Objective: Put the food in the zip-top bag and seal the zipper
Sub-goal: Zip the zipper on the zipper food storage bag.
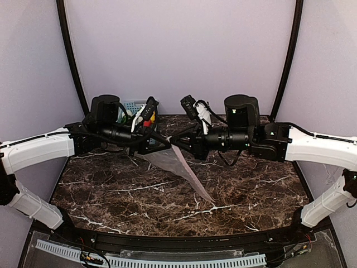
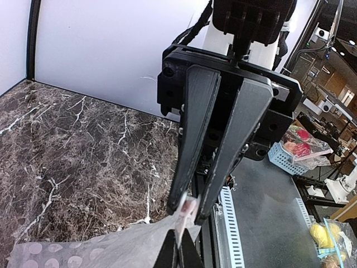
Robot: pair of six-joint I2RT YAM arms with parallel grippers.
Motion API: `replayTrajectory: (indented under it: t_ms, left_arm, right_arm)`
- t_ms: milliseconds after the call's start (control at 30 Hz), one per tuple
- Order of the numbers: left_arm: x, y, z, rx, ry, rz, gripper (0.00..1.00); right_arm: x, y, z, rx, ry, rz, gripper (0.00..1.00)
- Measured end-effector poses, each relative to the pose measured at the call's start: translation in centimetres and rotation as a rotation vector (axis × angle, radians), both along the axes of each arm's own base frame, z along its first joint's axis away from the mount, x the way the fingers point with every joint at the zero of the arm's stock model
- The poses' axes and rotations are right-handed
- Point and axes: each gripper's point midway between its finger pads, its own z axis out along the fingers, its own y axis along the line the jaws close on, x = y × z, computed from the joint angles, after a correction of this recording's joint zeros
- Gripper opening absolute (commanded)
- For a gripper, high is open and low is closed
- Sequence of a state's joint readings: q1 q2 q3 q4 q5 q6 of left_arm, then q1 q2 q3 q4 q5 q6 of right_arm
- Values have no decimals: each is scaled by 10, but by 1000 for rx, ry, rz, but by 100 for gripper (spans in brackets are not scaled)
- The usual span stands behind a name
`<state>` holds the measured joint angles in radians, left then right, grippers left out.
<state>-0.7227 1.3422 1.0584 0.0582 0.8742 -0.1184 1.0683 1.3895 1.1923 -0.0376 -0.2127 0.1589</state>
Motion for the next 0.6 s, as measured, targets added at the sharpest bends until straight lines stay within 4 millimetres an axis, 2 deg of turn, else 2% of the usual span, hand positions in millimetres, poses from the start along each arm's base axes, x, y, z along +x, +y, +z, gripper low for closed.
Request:
replayTrajectory:
  t_ms: [600]
  left_arm:
    - [8,4,5,-43,38,18,1]
  right_arm:
    - [3,0,1,7,-9,-16,3]
